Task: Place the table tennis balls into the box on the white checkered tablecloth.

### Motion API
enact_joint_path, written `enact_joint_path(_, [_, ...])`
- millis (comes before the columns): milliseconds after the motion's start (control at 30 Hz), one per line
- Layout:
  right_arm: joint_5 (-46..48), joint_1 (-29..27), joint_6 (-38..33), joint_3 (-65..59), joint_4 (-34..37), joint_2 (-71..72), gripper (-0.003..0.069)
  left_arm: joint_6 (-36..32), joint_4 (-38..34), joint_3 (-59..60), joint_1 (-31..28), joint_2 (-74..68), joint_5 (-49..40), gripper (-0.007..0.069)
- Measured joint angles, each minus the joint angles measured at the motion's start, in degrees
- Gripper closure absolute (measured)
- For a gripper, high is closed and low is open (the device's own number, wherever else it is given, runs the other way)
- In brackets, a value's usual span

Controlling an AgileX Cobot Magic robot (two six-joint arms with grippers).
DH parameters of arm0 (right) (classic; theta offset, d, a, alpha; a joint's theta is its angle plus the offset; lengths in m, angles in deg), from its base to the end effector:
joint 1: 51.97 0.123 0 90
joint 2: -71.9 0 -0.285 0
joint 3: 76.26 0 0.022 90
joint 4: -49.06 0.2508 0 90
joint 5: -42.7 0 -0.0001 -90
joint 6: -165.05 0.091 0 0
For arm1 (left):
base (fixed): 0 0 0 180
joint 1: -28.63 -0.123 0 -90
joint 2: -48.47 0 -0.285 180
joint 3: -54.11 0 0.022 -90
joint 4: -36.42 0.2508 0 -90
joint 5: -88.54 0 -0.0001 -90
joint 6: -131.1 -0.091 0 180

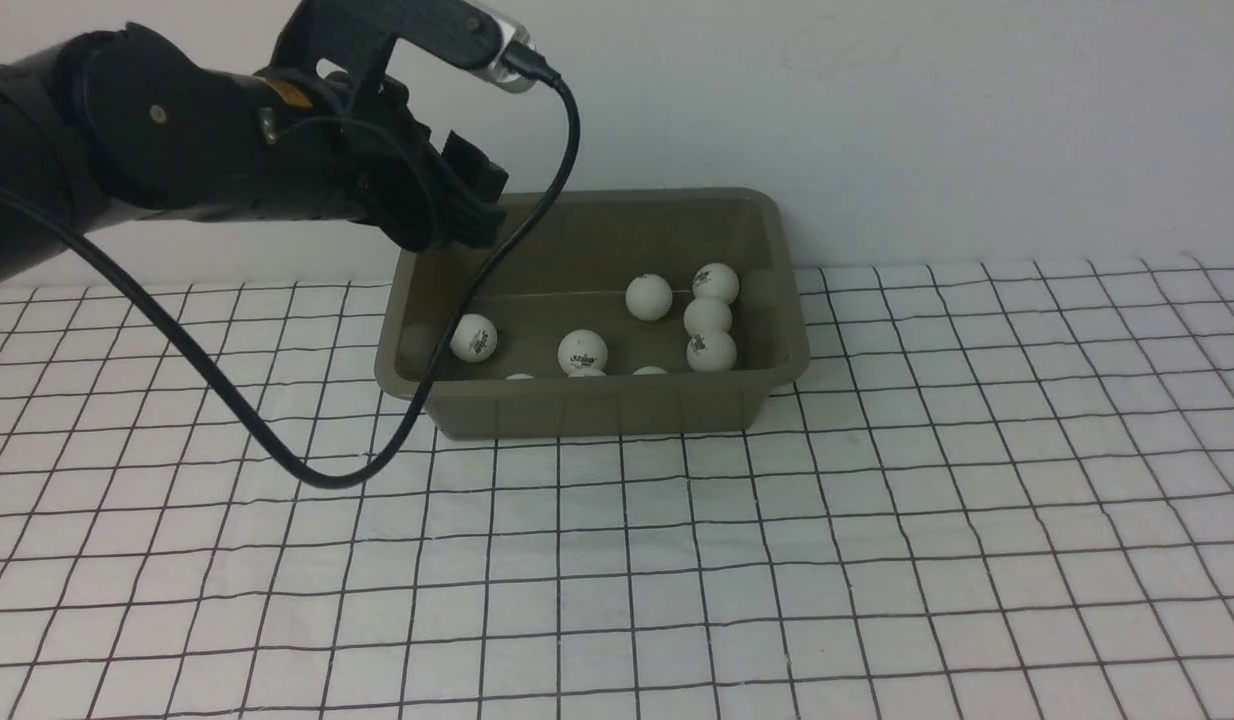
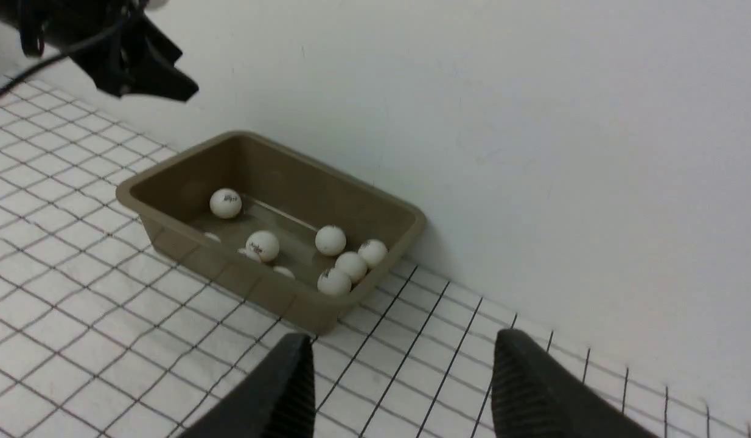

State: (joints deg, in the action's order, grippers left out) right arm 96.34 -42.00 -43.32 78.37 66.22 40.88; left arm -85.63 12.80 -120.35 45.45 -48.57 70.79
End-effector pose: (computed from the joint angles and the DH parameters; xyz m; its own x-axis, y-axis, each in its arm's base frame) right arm 0.0318 0.0276 0.3985 -0.1811 -0.3365 -0.9241 -0.4686 0.8556 -0.2198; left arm 0.3447 -0.1159 0.3289 -0.3540 0.3599 -0.8632 0.4907 0.8572 0.1562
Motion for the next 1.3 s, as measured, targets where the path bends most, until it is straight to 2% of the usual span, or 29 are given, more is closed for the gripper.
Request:
enact_joint_path(100, [-9.2,0.0,-1.3,-15.8,1.9,7.0,0.0289,0.0,-0.6,0.0,-0.1,0.1,-0.2,0.0199])
enact_joint_path(167, [-15.6,0.0,-1.4,-21.5,3.2,10.4,0.0289,0.0,-1.1,0.0,-0.1,0.1,-0.3,0.0199])
enact_joint_path(300, [-26.8,0.0,-1.3,-27.9,5.2,13.2,0.0289,0.0,-1.3,0.0,-0.1,0.1,-1.6,0.0199])
enact_joint_path(433, [-34.0,0.0,-1.3,-33.5,5.9,13.7,0.0289,0.5,-1.3,0.0,-0.1,0.1,-2.0,0.0199])
enact_joint_path(900, [-32.5,0.0,-1.3,-39.7,6.3,13.7,0.0289,1.3,-1.6,0.0,-0.1,0.1,-3.0,0.0199])
enact_joint_path(1300, [-24.5,0.0,-1.2,-40.7,6.3,13.7,0.0289,1.3,-2.6,0.0,-0.1,0.1,-4.2,0.0199])
